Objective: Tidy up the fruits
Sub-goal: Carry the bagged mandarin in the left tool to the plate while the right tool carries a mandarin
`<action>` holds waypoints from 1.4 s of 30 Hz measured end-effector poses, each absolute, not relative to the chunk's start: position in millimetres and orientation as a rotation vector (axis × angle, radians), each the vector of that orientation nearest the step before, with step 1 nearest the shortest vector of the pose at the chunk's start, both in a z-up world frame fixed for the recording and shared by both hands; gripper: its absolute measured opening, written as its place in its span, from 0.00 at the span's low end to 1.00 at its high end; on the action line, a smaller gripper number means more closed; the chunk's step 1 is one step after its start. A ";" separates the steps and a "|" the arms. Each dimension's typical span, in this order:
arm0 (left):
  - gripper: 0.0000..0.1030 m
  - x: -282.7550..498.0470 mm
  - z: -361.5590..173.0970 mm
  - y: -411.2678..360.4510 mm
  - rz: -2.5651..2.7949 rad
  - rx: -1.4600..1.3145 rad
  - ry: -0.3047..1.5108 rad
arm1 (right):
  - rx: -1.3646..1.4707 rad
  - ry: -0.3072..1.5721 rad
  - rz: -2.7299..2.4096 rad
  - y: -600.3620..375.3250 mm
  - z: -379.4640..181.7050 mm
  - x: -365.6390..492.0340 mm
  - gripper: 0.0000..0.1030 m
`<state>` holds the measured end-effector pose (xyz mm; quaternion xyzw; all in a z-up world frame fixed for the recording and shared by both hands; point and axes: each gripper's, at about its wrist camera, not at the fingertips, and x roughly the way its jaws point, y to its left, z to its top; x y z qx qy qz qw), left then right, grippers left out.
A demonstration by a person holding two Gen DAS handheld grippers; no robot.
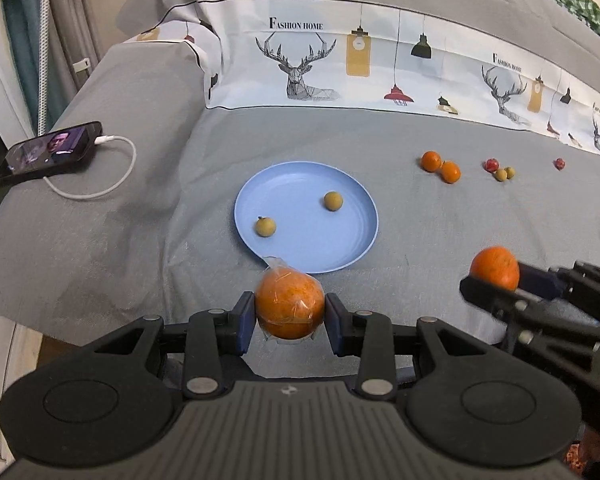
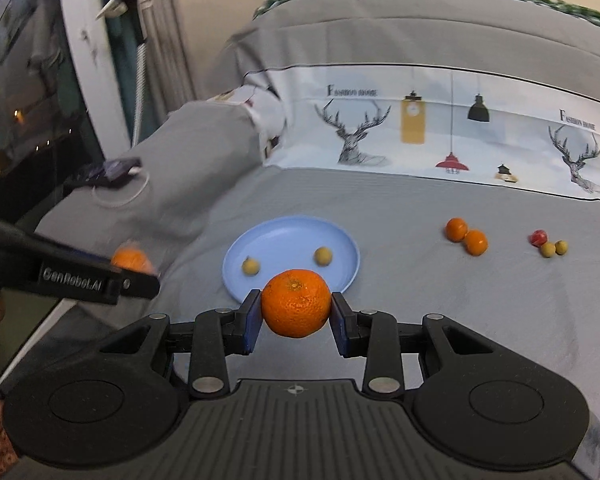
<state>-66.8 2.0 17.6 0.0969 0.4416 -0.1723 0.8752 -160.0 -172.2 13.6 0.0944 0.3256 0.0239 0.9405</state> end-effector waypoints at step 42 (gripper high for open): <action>0.39 -49.4 10.2 19.8 -0.355 0.125 0.930 | 0.135 0.721 0.050 -148.4 8.1 -149.0 0.36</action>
